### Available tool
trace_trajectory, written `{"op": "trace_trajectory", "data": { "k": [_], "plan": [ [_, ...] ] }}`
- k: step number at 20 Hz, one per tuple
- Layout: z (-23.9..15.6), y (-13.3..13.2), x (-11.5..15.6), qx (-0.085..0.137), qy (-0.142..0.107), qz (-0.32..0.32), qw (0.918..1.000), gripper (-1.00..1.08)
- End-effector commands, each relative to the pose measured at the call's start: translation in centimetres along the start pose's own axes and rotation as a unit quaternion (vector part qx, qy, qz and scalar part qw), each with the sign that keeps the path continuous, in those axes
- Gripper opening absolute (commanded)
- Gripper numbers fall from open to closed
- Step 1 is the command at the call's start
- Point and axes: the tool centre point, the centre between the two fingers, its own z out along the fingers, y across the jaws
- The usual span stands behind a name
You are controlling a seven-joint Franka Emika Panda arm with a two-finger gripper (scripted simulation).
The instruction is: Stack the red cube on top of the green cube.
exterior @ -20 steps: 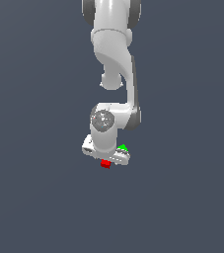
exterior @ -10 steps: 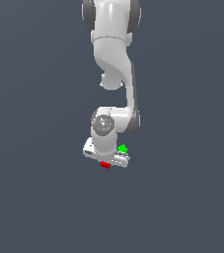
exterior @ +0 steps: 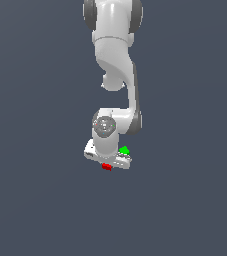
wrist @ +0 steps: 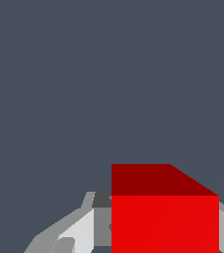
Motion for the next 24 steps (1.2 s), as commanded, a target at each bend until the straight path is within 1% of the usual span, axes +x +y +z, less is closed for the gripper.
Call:
{"op": "trace_trajectory", "data": {
  "k": [1,6,13,17,21,24],
  "plan": [
    [-0.3,0.0,0.0,0.000,0.000,0.000,1.0000,-1.00],
    [-2.0,0.0,-0.1,0.000,0.000,0.000,1.0000,-1.00],
    [-6.8,0.0,-0.1,0.000,0.000,0.000,1.0000,-1.00],
    [-8.9,0.1,-0.1,0.000,0.001,0.000,1.0000,-1.00],
    [-9.9,0.1,0.0,0.000,0.001,0.000,1.0000,-1.00],
    [-9.9,0.0,0.0,0.000,0.001,0.000,1.0000,-1.00]
  ]
}}
